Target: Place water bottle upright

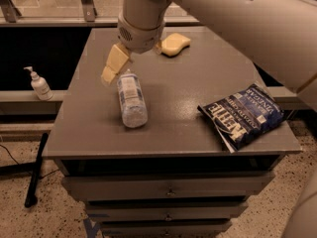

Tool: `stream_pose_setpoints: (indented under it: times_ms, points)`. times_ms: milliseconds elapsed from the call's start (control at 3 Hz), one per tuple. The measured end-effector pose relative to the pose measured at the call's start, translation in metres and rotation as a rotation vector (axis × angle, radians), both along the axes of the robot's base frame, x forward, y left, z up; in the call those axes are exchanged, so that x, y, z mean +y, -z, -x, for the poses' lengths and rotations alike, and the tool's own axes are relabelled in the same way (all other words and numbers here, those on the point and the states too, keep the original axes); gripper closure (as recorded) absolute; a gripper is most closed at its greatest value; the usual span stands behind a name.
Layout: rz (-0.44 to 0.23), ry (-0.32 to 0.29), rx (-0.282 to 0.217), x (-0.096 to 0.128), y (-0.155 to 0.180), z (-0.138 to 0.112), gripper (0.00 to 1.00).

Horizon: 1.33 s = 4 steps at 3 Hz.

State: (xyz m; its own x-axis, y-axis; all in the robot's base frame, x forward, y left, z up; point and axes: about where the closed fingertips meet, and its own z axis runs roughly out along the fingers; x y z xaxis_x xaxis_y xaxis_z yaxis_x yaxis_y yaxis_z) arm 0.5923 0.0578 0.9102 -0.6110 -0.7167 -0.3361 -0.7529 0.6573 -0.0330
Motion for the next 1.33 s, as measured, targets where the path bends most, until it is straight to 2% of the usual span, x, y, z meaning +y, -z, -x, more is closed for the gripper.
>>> stream_pose_setpoints:
  times_ms: [333, 667, 1000, 1333]
  points:
    - [0.005, 0.149, 0.038, 0.006, 0.019, -0.001, 0.0]
    - [0.02, 0.269, 0.046, 0.01, 0.027, 0.001, 0.0]
    - [0.041, 0.37, 0.039, 0.018, 0.031, 0.002, 0.0]
    - [0.054, 0.44, 0.029, 0.023, 0.034, 0.002, 0.0]
